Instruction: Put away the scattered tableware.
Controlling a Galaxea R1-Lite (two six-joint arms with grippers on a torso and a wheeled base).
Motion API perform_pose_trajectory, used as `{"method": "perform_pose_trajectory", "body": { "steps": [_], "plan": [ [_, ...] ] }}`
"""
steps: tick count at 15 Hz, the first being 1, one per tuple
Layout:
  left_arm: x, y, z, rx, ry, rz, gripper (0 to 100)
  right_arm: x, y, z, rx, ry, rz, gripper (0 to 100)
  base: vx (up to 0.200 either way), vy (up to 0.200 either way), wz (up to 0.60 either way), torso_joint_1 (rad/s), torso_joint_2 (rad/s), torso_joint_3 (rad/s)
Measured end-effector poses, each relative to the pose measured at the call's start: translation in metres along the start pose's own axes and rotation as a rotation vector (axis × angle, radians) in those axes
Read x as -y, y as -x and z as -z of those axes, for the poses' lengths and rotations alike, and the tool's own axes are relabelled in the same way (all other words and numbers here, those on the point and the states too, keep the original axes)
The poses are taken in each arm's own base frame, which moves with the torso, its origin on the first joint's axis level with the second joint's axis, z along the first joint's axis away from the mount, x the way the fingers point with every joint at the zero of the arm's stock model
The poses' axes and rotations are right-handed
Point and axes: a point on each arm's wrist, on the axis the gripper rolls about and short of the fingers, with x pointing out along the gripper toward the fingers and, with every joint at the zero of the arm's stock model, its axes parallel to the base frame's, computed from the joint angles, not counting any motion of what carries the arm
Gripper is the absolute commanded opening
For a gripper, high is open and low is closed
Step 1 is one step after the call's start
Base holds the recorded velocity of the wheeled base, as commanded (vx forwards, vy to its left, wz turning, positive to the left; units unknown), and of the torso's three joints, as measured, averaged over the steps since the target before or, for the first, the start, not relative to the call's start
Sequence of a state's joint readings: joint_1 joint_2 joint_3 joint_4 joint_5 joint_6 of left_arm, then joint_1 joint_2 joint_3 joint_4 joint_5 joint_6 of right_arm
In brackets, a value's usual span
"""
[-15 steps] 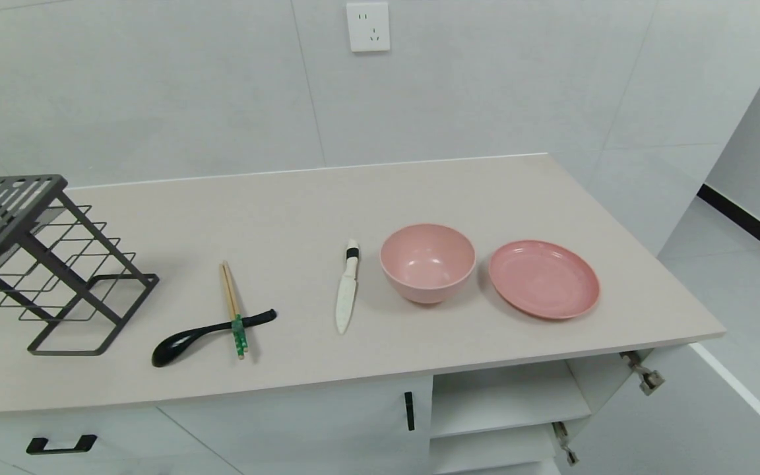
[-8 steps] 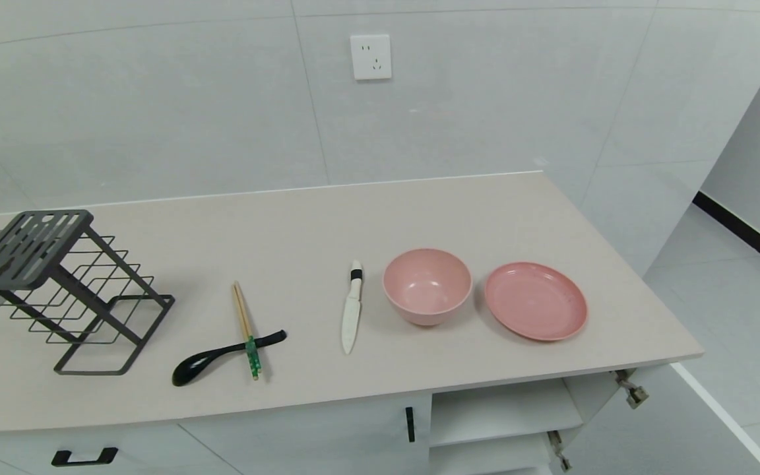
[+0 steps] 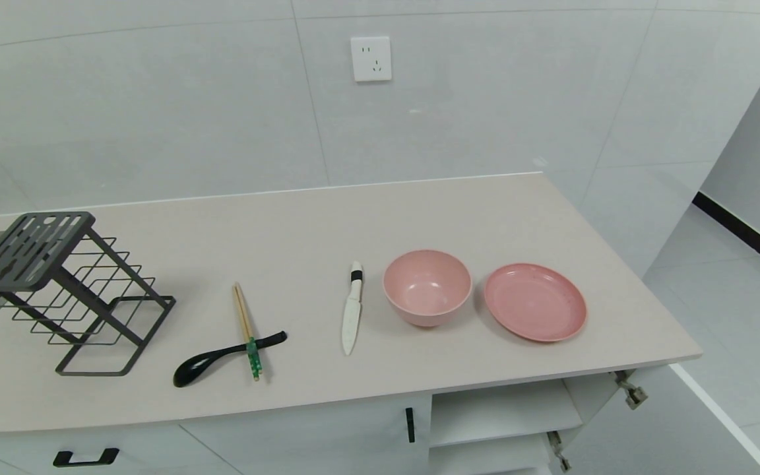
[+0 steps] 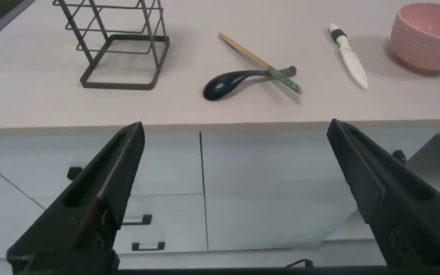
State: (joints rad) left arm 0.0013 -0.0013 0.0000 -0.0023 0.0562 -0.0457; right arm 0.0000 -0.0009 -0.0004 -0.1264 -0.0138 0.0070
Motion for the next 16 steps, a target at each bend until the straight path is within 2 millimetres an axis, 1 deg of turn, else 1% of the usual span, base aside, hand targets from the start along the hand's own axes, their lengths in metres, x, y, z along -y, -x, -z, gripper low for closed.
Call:
{"method": "perform_pose_trajectory", "body": {
  "steps": [2, 4, 6, 8, 9, 10, 12, 14, 16],
  "plan": [
    [0.0, 0.0, 0.0, 0.0, -0.004, 0.001, 100, -0.001, 0.0, -0.002, -0.006, 0.0, -0.044, 100, 0.0, 0.0, 0.0, 0.0, 0.0, 0.0],
    [0.0, 0.0, 0.0, 0.0, -0.006, 0.002, 100, -0.002, -0.003, -0.014, -0.037, -0.003, -0.117, 100, 0.0, 0.0, 0.0, 0.0, 0.0, 0.0],
    [0.0, 0.0, 0.0, 0.0, -0.001, 0.001, 100, -0.004, -0.012, -0.029, -0.095, -0.014, -0.171, 100, 0.0, 0.0, 0.0, 0.0, 0.0, 0.0],
    [0.0, 0.0, 0.0, 0.0, -0.002, 0.002, 100, -0.005, -0.026, -0.041, -0.174, -0.043, -0.217, 100, 0.0, 0.0, 0.0, 0.0, 0.0, 0.0],
    [0.0, 0.0, 0.0, 0.0, -0.003, 0.002, 100, -0.006, -0.035, -0.046, -0.216, -0.055, -0.233, 100, 0.0, 0.0, 0.0, 0.0, 0.0, 0.0],
    [0.0, 0.0, 0.0, 0.0, -0.003, 0.002, 100, -0.006, -0.046, -0.051, -0.243, -0.059, -0.247, 100, 0.2, 0.0, 0.0, 0.007, 0.01, 0.002],
    [0.0, 0.0, 0.0, 0.0, -0.001, 0.0, 100, -0.008, -0.069, -0.058, -0.273, -0.056, -0.268, 100, 0.0, 0.0, 0.0, 0.0, 0.0, 0.0],
    [0.0, 0.0, 0.0, 0.0, -0.001, 0.0, 100, -0.009, -0.1, -0.062, -0.282, -0.046, -0.282, 100, 0.0, 0.0, 0.0, 0.0, 0.0, 0.0],
    [0.0, 0.0, 0.0, 0.0, 0.0, 0.0, 100, -0.011, -0.132, -0.06, -0.28, -0.036, -0.292, 100, 0.0, 0.0, 0.0, 0.0, 0.0, 0.0]
  ]
}}
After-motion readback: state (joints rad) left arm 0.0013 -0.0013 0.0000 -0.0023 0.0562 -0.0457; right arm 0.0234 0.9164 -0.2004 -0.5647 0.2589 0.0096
